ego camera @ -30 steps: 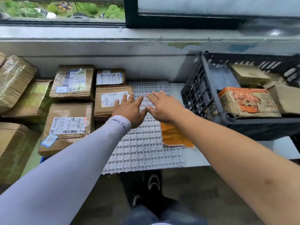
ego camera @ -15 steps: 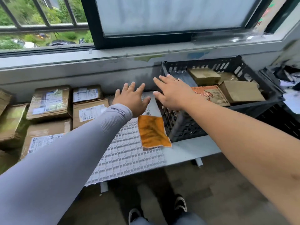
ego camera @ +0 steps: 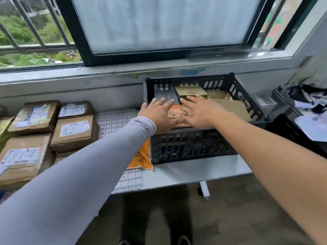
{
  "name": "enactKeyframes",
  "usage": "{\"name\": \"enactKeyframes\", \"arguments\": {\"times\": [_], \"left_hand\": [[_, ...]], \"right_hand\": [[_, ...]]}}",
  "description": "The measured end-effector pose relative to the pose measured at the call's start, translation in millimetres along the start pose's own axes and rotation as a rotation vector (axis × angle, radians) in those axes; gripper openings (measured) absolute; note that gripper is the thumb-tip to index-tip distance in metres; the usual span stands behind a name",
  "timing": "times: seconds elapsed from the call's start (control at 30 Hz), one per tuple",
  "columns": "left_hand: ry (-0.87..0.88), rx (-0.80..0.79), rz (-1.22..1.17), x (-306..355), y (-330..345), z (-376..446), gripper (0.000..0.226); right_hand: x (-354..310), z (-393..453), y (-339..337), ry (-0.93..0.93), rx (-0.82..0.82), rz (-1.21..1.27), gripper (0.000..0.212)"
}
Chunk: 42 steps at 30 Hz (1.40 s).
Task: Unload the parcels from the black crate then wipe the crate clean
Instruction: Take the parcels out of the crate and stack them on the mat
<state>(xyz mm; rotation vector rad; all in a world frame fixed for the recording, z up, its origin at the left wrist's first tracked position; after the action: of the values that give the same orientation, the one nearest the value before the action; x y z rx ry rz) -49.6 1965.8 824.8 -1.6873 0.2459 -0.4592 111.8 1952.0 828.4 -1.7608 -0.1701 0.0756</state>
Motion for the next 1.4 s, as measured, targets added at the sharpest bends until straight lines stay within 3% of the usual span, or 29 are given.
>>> {"name": "enactKeyframes", "arguments": {"times": [0.17, 0.37, 0.5, 0.87, 1.13, 1.4], "left_hand": [[-0.038, -0.137, 0.068, 13, 33, 15, 0.08], [-0.102, -0.111, 0.064, 11, 39, 20, 0.075], [-0.1, -0.115, 0.086, 8, 37, 27, 0.075], [-0.057, -0.139, 0.002, 6, 54, 52, 0.096], [-0.03, -0.116, 0.069, 15, 59, 43, 0.078], [0.024, 0.029, 0.163, 22, 3, 25, 0.081]], "right_hand": [[29, -4, 19, -0.101, -0.048, 0.012, 0.09], [50, 2, 44, -0.079, -0.172, 0.156, 0.089], [51, 10, 45, -0.067, -0.127, 0.229, 0.078], [26, 40, 50, -0.142, -0.093, 0.32, 0.096], [14, 44, 63, -0.186, -0.104, 0.219, 0.082], [12, 19, 3, -0.218, 0.041, 0.156, 0.077]]}}
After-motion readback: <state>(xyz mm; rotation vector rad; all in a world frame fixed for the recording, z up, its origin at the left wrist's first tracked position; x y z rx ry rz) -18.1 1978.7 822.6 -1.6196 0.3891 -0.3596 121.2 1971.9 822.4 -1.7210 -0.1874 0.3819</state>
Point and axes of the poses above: each hand's wrist, its own z-axis towards the middle knuckle, its own y-axis out of the palm, x = y × z, the point moved 6 cm from there along z, towards the middle knuckle, and after that the axes turned 4 degrees about x, right-handed, at the moved point
